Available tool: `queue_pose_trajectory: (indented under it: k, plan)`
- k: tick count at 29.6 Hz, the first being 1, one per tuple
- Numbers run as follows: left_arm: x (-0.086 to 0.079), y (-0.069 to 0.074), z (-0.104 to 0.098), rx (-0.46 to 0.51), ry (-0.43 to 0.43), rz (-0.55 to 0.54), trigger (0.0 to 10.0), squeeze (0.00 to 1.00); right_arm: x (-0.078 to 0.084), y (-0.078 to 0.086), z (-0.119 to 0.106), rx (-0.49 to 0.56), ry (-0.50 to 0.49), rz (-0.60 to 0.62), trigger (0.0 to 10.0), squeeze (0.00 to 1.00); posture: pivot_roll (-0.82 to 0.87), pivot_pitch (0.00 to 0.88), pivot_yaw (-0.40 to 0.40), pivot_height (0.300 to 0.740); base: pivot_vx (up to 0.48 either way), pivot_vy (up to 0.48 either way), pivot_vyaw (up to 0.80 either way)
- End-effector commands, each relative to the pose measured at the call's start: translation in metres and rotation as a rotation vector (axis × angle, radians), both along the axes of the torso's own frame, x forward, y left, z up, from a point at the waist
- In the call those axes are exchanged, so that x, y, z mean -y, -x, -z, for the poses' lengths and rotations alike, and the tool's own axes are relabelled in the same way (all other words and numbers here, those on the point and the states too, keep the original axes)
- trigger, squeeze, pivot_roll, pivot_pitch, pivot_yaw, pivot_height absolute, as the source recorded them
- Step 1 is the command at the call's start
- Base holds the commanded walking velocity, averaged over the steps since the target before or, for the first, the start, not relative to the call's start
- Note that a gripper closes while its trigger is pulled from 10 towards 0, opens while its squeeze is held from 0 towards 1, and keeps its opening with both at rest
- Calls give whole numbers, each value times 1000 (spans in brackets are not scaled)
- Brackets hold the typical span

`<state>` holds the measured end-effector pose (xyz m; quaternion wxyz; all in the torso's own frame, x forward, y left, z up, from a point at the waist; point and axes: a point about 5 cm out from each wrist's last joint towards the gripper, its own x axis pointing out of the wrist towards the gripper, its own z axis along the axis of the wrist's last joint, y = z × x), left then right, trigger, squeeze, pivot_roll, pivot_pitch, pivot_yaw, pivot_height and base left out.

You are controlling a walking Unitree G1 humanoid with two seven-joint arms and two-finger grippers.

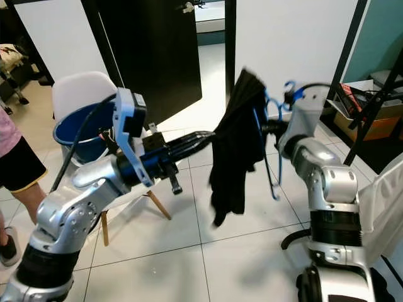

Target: Hang hanger

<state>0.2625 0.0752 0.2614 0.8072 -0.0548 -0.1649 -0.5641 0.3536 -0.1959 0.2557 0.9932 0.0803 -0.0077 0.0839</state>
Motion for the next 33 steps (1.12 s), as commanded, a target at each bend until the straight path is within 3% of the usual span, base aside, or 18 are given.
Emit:
queue_pose_trajectory:
  k: [1, 2, 5, 13, 20, 21, 24, 25, 26, 27, 28, 33]
  plan:
    - [10, 11, 6, -14, -19, 101, 10000, 0, -10, 3, -24, 139, -79, -73, 10000, 0, -100, 0, 45, 740, 0, 0, 0]
    - [10, 11, 6, -14, -19, 101, 10000, 0, -10, 3, -24, 139, -79, -73, 10000, 0, -100, 0, 45, 740, 0, 0, 0]
    - [18, 15, 13, -44, -18, 137, 10000, 0, -25, 6, -44, 255, -204, -193, 10000, 0, -94, 0, 43, 740, 0, 0, 0]
    - [23, 17, 18, -65, -22, 137, 10000, 0, -47, 12, -54, 331, -240, -319, 10000, 0, -90, 0, 42, 740, 0, 0, 0]
    - [21, 15, 24, -66, -70, 108, 10000, 0, -49, 12, -54, 339, -185, -328, 10000, 0, -89, 0, 42, 740, 0, 0, 0]
    - [17, 8, 29, -65, -118, 47, 10000, 0, -48, 10, -52, 331, -136, -309, 10000, 0, -91, 0, 42, 740, 0, 0, 0]
    - [17, 8, 29, -65, -118, 47, 10000, 0, -48, 10, -52, 331, -136, -309, 10000, 0, -91, 0, 42, 740, 0, 0, 0]
    - [9, -5, 36, -72, -188, -61, 10000, 0, -45, 9, -51, 330, -101, -297, 10000, 0, -91, 0, 41, 740, 0, 0, 0]
    - [9, -5, 36, -72, -188, -61, 10000, 0, -45, 9, -51, 330, -101, -297, 10000, 0, -91, 0, 41, 740, 0, 0, 0]
    - [-3, -20, 41, -98, -230, -181, 10000, 1000, -42, 9, -52, 347, -63, -300, 10000, 0, -87, 0, 43, 740, 0, 0, 0]
    - [-12, -28, 43, -108, -260, -254, 10000, 1000, -39, 11, -55, 370, -36, -313, 10000, 0, -88, 0, 44, 740, 0, 0, 0]
    - [-21, -27, 34, -85, -244, -249, 10000, 1000, -35, 15, -62, 423, -4, -347, 10000, 0, -85, 0, 43, 740, 0, 0, 0]
